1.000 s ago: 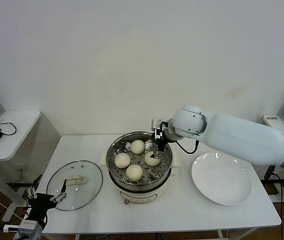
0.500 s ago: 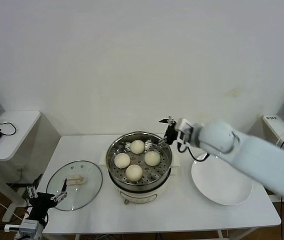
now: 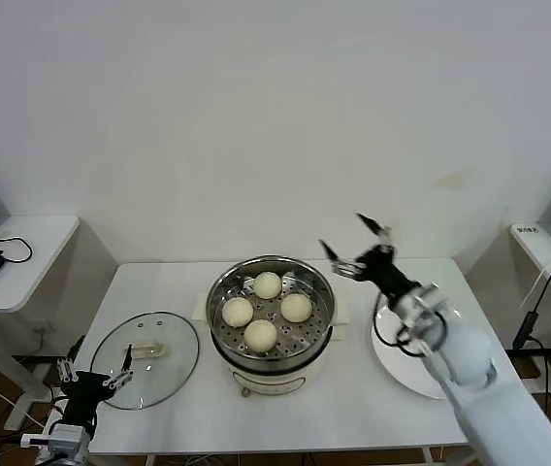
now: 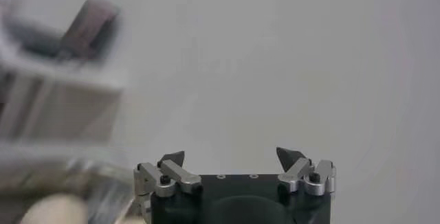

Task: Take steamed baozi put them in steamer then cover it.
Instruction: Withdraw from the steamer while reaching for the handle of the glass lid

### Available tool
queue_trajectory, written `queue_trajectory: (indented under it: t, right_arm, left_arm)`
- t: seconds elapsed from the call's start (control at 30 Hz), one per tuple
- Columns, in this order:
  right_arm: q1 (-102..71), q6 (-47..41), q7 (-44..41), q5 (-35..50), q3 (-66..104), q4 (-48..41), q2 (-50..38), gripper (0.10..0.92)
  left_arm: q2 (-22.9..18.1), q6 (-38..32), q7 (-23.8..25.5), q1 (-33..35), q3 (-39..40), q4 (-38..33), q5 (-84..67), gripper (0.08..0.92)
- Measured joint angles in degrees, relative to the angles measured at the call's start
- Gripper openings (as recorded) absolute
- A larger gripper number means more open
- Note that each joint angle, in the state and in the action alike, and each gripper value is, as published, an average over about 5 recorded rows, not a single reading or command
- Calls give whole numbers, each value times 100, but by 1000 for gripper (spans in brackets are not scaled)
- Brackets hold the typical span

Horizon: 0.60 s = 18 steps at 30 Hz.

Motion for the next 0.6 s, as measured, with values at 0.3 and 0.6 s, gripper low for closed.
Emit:
queue_trajectory:
  t: [0.3,0.6]
  right_arm:
    - [-1936,571,-72,-124,2112,408,1137,823]
    - [-2713,744,-174,-206,2830,661,1710,823]
  left_arm:
    - [168,-502,-396,42,-65,269,2504,823]
    - [299,-793,-538,26,96,573,5312,823]
